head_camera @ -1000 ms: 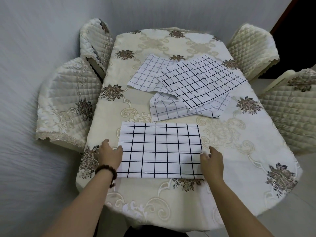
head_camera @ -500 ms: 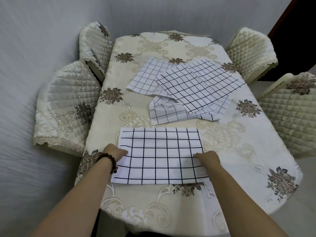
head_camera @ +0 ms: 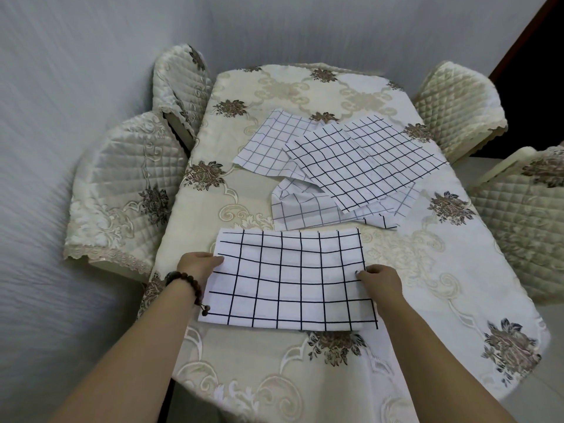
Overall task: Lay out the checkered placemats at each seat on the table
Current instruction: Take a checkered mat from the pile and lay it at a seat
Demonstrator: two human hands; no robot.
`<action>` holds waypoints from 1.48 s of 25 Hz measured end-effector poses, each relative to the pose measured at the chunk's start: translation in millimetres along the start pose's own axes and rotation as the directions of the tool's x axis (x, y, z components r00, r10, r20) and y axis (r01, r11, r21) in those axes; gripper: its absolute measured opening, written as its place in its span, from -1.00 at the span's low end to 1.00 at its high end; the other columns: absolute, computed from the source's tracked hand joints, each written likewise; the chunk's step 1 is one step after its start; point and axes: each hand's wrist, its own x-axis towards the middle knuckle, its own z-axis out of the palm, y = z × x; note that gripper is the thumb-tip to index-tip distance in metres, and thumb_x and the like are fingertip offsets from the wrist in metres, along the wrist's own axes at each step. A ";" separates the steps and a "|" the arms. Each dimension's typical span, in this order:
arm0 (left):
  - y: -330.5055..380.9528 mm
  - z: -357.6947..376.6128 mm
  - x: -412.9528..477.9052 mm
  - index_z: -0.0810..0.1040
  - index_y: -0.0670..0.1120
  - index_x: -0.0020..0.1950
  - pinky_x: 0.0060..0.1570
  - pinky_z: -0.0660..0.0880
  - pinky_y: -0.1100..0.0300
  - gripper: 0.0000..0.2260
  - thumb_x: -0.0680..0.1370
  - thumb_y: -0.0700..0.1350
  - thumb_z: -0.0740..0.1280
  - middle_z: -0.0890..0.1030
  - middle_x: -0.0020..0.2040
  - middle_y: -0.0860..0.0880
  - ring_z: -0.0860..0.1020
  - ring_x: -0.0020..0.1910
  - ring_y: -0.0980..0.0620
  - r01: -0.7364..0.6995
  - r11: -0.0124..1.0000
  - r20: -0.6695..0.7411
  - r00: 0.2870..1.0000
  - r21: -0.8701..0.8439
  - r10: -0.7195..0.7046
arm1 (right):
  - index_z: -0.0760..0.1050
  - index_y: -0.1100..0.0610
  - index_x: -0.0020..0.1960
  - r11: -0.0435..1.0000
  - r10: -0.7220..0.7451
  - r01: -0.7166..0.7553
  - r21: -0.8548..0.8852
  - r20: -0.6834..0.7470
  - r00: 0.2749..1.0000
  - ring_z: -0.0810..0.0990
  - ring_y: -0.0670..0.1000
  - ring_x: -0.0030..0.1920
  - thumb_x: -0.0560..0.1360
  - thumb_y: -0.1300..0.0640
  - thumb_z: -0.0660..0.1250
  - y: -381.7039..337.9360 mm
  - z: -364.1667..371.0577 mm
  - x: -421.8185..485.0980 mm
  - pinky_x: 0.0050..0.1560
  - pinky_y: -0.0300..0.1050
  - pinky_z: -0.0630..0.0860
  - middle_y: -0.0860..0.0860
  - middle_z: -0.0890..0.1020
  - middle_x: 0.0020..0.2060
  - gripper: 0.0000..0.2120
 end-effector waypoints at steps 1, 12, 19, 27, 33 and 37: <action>1.8 -3.6 -0.7 0.58 -0.24 0.13 0.16 0.50 -0.15 -0.65 0.39 -0.16 0.48 0.62 0.08 -0.26 0.59 0.06 -0.25 -0.002 1.000 0.007 1.000 -0.019 0.003 | 0.55 0.21 -0.13 1.000 -0.019 0.019 -0.011 0.002 1.000 0.48 0.09 -0.17 0.43 0.19 0.38 -4.9 -2.5 0.8 -0.14 -0.12 0.39 0.07 0.56 -0.29 -0.92; 22.8 -56.7 -60.9 0.58 -0.23 -0.10 -0.17 0.57 0.00 -0.96 0.50 -0.26 0.35 0.64 -0.15 -0.22 0.61 -0.22 -0.16 -0.072 0.960 -0.099 0.994 -0.270 0.047 | 0.53 0.14 -0.07 0.926 -0.321 0.345 -0.154 0.162 0.933 0.47 0.03 -0.23 0.45 0.18 0.37 -131.4 17.0 18.2 -0.28 -0.19 0.34 0.05 0.54 -0.25 -0.92; -3.9 -47.3 -63.1 0.56 -0.28 -0.11 -0.48 0.57 0.16 -0.96 0.51 -0.35 0.32 0.64 -0.21 -0.23 0.63 -0.34 -0.11 0.065 0.901 -0.087 0.990 -0.429 -0.113 | 0.57 0.19 -0.06 0.733 -0.455 0.562 -0.383 0.338 0.824 0.50 0.08 -0.21 0.48 0.14 0.35 -228.0 100.8 66.6 -0.23 -0.17 0.42 0.10 0.56 -0.22 -0.88; -16.2 -3.7 -31.8 0.53 -0.29 -0.20 -0.38 0.59 0.07 -0.90 0.46 -0.29 0.41 0.59 -0.19 -0.30 0.60 -0.26 -0.19 0.196 0.807 -0.036 0.965 -0.557 -0.259 | 0.55 0.18 0.03 0.520 -0.497 0.666 -0.535 0.444 0.745 0.55 0.13 -0.07 0.52 0.11 0.26 -293.3 192.3 119.2 -0.04 -0.08 0.49 0.13 0.61 -0.02 -0.81; -8.8 18.1 -14.3 0.53 -0.33 -0.22 -0.50 0.55 0.17 -0.87 0.48 -0.29 0.38 0.63 -0.25 -0.28 0.61 -0.27 -0.16 0.188 0.747 -0.085 0.947 -0.637 -0.310 | 0.51 0.13 0.07 0.364 -0.606 0.677 -0.639 0.390 0.693 0.49 0.17 0.09 0.53 0.17 0.19 -298.9 244.1 145.4 0.19 0.07 0.33 0.13 0.58 0.01 -0.82; -0.3 20.1 -1.6 0.53 -0.31 -0.15 -0.49 0.55 0.17 -0.91 0.50 -0.28 0.37 0.65 -0.23 -0.24 0.62 -0.24 -0.15 0.206 0.717 -0.045 0.948 -0.665 -0.314 | 0.51 0.13 0.10 0.260 -0.653 0.656 -0.708 0.372 0.660 0.43 0.15 0.14 0.50 0.26 0.22 -295.1 265.8 152.3 0.19 0.07 0.33 0.11 0.58 0.03 -0.78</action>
